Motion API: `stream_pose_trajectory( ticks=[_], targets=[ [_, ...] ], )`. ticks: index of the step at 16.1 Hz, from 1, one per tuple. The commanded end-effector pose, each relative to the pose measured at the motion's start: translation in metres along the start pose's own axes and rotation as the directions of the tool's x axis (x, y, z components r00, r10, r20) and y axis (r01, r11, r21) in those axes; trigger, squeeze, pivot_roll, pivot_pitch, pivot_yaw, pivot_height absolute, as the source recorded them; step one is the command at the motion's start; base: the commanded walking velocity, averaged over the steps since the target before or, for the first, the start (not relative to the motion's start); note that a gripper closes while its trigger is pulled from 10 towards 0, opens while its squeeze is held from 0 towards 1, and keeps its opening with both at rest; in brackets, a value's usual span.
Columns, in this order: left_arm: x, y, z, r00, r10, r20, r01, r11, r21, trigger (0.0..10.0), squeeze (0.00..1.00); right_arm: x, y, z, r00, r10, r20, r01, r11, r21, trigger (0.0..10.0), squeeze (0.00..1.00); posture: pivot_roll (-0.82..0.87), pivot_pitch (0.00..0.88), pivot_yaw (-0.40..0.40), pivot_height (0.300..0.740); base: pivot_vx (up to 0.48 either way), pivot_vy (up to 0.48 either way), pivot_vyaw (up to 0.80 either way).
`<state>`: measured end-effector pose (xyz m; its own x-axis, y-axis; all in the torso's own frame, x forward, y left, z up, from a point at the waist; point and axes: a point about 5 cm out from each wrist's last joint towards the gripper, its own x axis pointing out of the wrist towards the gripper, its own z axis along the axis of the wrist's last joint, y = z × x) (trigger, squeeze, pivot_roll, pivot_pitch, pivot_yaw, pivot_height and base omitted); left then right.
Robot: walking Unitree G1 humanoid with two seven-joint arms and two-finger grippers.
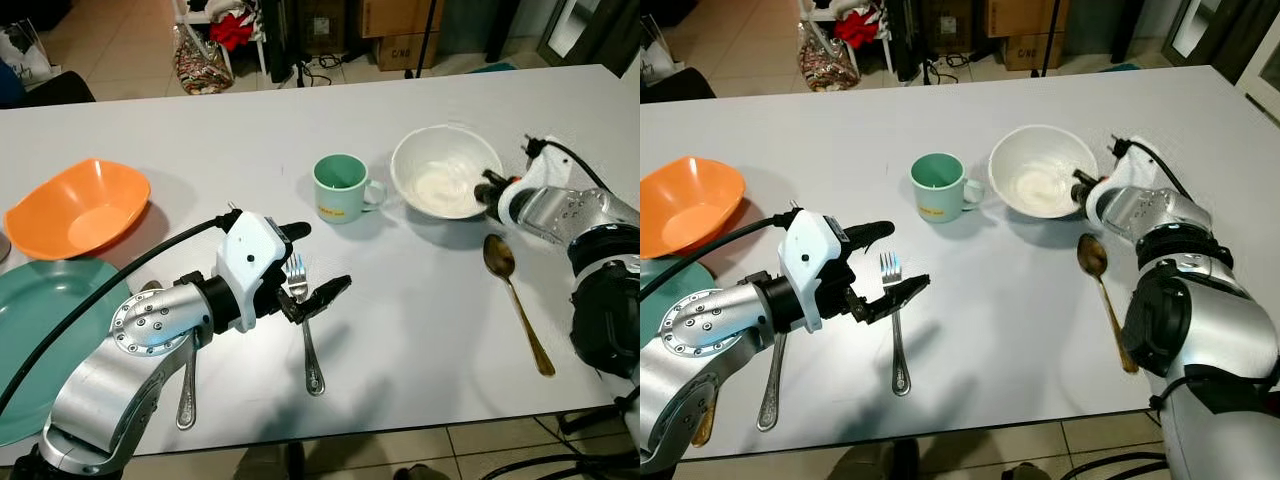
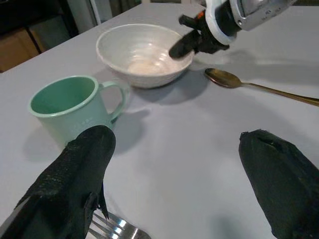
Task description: Setting the table
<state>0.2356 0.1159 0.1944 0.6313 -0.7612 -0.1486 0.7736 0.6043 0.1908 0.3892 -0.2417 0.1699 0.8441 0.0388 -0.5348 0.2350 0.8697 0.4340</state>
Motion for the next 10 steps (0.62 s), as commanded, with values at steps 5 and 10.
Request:
stream_pose_trajectory(
  ticks=[5,10],
  targets=[
    [0.009,0.006,0.004,1.0,0.001,0.019,-0.001,1.0,0.021,10.0,0.0,-0.009,0.0,0.018,0.999,0.033,0.001,-0.033,0.999,0.018,10.0,1.0,0.12,0.116,0.075,0.74,0.0,0.0,0.0],
    [0.021,0.009,0.004,0.998,0.011,0.067,-0.012,1.0,0.016,10.0,0.0,-0.027,0.003,0.042,0.99,0.142,-0.009,-0.141,0.99,0.019,10.0,1.0,0.07,0.059,0.068,0.74,0.0,0.0,0.0]
  ],
)
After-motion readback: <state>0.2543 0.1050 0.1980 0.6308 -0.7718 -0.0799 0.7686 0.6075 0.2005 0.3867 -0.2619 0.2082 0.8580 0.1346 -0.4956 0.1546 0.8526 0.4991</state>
